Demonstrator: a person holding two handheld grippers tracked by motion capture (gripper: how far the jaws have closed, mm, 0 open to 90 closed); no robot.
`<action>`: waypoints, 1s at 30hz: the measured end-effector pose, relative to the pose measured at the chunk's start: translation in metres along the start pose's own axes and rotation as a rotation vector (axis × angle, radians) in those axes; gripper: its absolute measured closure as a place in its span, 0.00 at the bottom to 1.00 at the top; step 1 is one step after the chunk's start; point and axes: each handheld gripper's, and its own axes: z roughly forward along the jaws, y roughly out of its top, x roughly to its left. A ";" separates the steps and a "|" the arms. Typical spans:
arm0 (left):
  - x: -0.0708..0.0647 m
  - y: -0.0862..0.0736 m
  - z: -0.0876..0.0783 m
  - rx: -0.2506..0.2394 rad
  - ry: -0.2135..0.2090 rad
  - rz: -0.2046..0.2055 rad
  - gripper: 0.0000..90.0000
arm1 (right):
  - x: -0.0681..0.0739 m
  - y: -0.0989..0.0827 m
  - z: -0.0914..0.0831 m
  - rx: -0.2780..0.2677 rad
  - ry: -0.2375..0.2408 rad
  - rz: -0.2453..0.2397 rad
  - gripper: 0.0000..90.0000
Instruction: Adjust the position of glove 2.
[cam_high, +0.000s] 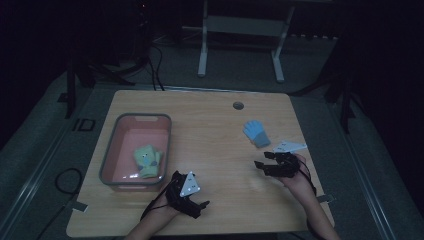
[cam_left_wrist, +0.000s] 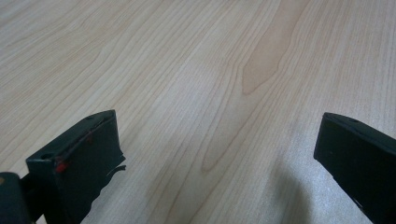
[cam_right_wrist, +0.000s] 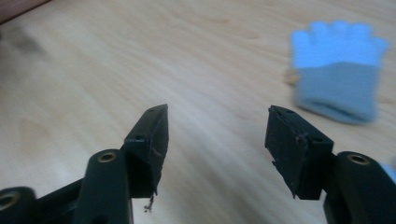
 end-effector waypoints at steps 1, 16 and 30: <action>0.000 0.000 0.000 0.001 0.003 0.002 0.01 | 0.000 0.000 0.000 0.000 0.000 0.000 0.45; -0.001 -0.002 -0.001 -0.014 0.015 -0.012 0.01 | -0.042 0.015 0.002 -0.042 -0.092 0.041 0.50; -0.002 -0.003 -0.001 -0.014 0.007 -0.007 0.01 | -0.081 0.034 0.037 0.002 -0.129 0.138 0.60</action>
